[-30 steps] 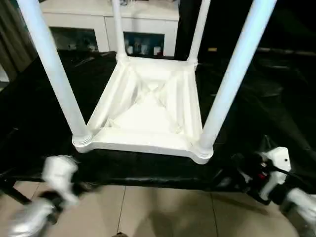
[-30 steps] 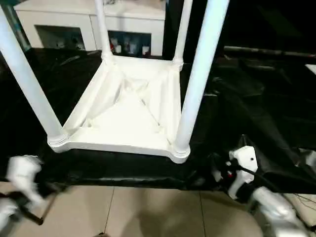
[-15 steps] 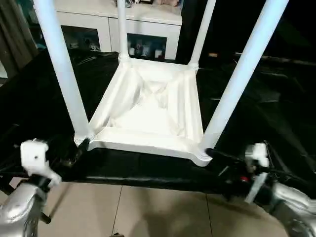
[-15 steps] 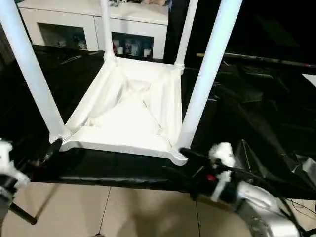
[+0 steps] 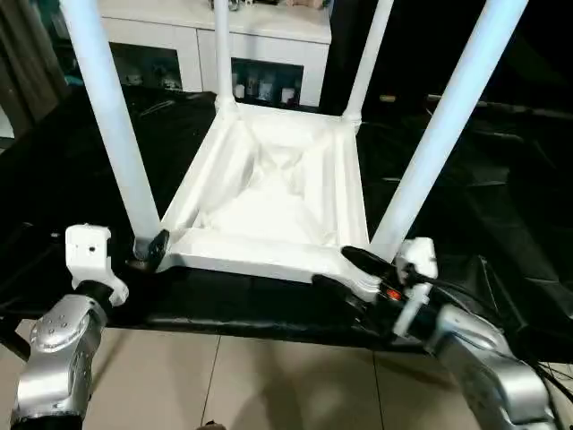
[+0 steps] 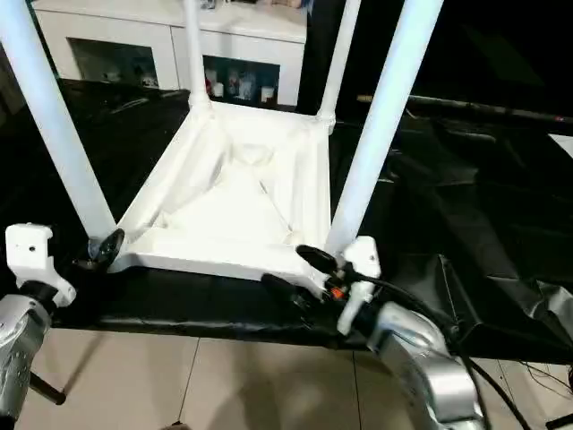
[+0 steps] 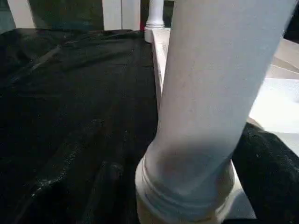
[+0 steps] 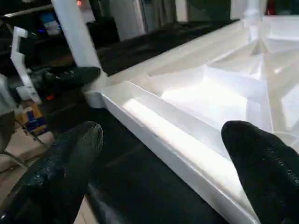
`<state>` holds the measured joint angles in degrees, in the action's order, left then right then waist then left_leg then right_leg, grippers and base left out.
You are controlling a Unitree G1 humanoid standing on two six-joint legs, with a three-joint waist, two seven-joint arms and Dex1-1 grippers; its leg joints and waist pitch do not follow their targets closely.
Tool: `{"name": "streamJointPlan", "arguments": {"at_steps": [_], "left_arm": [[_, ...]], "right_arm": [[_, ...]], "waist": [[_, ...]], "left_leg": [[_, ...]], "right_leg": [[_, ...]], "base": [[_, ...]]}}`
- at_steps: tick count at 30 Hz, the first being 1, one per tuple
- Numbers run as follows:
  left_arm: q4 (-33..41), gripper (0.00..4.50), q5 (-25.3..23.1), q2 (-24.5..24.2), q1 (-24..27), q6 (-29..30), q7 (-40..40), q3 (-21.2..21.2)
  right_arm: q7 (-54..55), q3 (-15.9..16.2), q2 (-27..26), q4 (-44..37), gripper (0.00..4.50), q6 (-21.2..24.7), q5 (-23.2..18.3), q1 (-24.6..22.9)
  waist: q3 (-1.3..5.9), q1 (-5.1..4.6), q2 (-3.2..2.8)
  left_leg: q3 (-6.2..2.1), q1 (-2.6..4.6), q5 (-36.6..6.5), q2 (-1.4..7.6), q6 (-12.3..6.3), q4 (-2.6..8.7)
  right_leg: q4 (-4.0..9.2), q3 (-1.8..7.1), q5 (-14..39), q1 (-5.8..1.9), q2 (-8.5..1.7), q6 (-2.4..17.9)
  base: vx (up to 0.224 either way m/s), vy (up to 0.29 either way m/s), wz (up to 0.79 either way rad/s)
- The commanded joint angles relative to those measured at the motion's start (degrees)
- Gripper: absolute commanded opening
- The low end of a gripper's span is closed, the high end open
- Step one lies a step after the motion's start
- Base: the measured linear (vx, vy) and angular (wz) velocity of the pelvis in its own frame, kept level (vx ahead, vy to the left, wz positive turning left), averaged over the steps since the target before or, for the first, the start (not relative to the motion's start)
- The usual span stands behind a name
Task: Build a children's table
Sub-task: Flip table
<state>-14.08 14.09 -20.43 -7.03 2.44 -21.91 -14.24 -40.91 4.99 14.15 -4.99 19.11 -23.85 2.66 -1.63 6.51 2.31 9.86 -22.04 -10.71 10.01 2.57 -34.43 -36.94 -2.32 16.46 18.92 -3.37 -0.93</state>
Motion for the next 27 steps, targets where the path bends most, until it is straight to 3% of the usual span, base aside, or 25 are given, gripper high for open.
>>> {"name": "streamJointPlan", "arguments": {"at_steps": [1,6,8,9,13,14,15,18,20,21,23,27], "left_arm": [[-0.32,4.44,0.51,-0.01,-1.09,0.32,0.03,0.86],[-0.91,4.44,-0.36,1.09,-2.32,2.6,1.53,1.34],[-1.54,4.28,-0.56,1.42,-2.91,3.41,1.93,1.43],[-2.59,4.06,-1.22,1.84,-3.83,4.1,3.14,1.65],[-4.74,3.81,-2.43,2.35,-5.67,4.72,5.66,1.78],[-4.88,3.71,-2.36,2.24,-6.05,5.18,5.41,2.02],[-4.73,3.63,-2.3,2.19,-6.08,5.46,5.23,2.18],[-4.06,3.42,-2.23,2.1,-6.05,6.11,4.71,2.55],[-3.89,3.21,-2.57,2.03,-6.21,6.34,4.56,2.92],[-3.9,3.17,-2.91,2.07,-6.47,6.4,4.71,3.2],[-5.13,3.12,-3.41,3.05,-8.2,7.65,6.13,3.74],[-5.93,2.77,-3.23,4.51,-9.48,8.41,7.71,3.74]], "right_arm": [[3.11,0.21,-0.78,2.89,4.5,-1.04,2.48,1.89],[7.3,1.07,-2.45,7.23,4.5,-2.9,6.19,4.08],[8.55,1.18,-3.09,8.66,4.5,-3.63,7.02,4.74],[10.04,0.98,-4.25,10.04,4.5,-4.82,7.85,5.44],[12.05,1.26,-5.97,11.69,4.5,-6.36,9.21,6.12],[12.17,2.05,-6.37,12.01,4.5,-6.97,9.86,5.97],[12.2,2.4,-6.47,12.18,4.5,-7.32,10.13,5.89],[12.73,2.64,-6.45,12.64,4.5,-7.96,10.82,5.78],[12.91,2.65,-6.3,12.81,4.5,-8.38,11.18,5.73],[12.98,2.55,-6.28,13.07,4.5,-8.78,11.39,5.77],[14.09,1.4,-6.36,14.06,4.5,-9.85,12.18,6.12],[15.04,0.61,-6.07,15.38,4.5,-11.34,12.76,6.76]], "waist": [[2.22,0.21,-0.98],[2.08,0.37,-1.2],[2.0,0.29,-1.22],[1.89,0.38,-0.92],[1.89,0.42,-1.03],[1.94,0.51,-1.93],[1.93,0.3,-1.65],[1.91,0.3,-2.18],[1.92,0.28,-1.98],[1.92,0.28,-2.32],[1.87,0.17,-2.44],[1.68,0.22,-2.49]], "left_leg": [[-2.02,1.7,-11.21,3.73,1.64,5.07],[-1.9,1.78,-12.25,3.74,2.17,5.17],[-1.87,1.91,-13.66,3.7,2.85,5.35],[-1.92,1.77,-14.54,3.86,3.04,5.52],[-2.06,1.74,-15.18,3.82,3.26,5.71],[-2.22,1.75,-15.44,3.81,3.58,5.74],[-2.22,1.76,-15.88,3.87,3.77,5.8],[-2.12,1.76,-15.91,3.75,3.89,5.67],[-2.08,1.68,-15.25,3.77,3.46,5.63],[-2.1,1.65,-14.99,3.77,3.4,5.59],[-1.97,1.63,-14.21,3.75,3.16,5.5],[-1.89,1.69,-14.87,3.78,3.26,5.55]], "right_leg": [[4.31,2.46,-7.07,-0.27,-5.21,9.49],[4.46,2.52,-5.42,-0.17,-5.27,9.51],[4.61,2.54,-3.0,0.05,-5.3,9.67],[4.77,2.65,-1.56,-0.02,-5.4,9.36],[4.9,2.66,0.12,-0.01,-5.51,9.02],[4.83,2.64,0.17,0.1,-5.54,8.73],[4.89,2.66,-0.47,0.09,-5.39,8.6],[4.81,2.74,-1.84,0.16,-5.39,9.04],[4.82,2.76,-2.61,0.0,-5.33,9.22],[4.72,2.77,-2.94,0.04,-5.32,9.27],[4.74,2.79,-3.79,0.02,-5.23,9.46],[5.0,2.84,-1.21,0.13,-5.36,9.97]], "base": [[0.0,0.0,0.0],[0.0,0.0,0.0],[0.0,0.0,0.0],[0.0,0.0,0.0],[0.0,0.0,0.0],[0.0,0.0,0.0],[0.0,0.0,0.0],[0.0,0.0,0.0],[0.0,0.0,0.0],[0.0,0.0,0.0],[0.0,0.0,0.0],[0.0,0.0,0.0]]}}
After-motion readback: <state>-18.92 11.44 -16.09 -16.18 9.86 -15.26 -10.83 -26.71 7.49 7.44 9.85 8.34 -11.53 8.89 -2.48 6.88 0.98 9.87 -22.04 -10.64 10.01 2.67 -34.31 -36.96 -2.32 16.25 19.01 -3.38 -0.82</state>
